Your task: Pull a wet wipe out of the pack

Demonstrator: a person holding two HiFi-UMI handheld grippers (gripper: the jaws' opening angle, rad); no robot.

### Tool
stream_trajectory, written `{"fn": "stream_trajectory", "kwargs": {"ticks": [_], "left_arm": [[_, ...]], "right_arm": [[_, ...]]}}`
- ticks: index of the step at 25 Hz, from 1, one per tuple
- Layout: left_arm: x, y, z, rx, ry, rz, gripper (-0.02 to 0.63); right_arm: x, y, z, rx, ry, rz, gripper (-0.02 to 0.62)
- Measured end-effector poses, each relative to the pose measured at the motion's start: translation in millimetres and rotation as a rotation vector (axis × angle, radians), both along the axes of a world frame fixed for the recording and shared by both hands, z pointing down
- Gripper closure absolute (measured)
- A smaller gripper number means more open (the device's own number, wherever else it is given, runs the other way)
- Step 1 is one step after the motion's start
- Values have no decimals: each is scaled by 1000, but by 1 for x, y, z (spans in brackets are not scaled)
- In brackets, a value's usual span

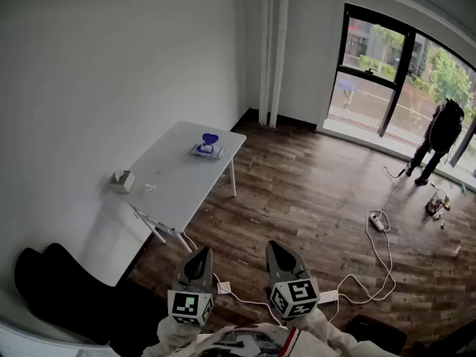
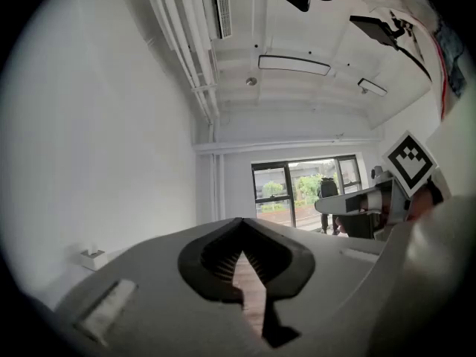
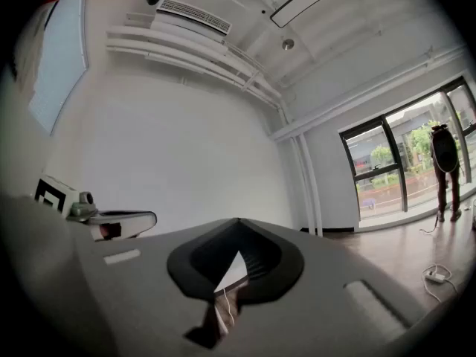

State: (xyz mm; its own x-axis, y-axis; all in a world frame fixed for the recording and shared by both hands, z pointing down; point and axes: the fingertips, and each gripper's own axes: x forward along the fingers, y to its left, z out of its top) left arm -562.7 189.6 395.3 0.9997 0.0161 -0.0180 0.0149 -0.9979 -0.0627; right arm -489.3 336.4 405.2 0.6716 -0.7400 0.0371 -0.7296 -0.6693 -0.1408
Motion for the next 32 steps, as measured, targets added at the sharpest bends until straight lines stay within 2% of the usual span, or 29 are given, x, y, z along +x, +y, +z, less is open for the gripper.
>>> {"fn": "stream_trajectory", "kwargs": {"ticks": [13, 18, 21, 27, 32], "left_arm": [[37, 73, 11, 7, -14, 77, 601], [51, 91, 18, 9, -24, 113, 601], [64, 99, 16, 7, -25, 135, 601], [102, 101, 15, 31, -36, 191, 601], [157, 88, 19, 8, -32, 204, 601]], "right_arm": [[19, 75, 11, -33, -8, 73, 591], [24, 84, 6, -47, 43, 51, 591], [34, 90, 7, -41, 35, 70, 591], [64, 92, 21, -38, -29, 103, 591], [113, 85, 22, -41, -45, 136, 591]]}}
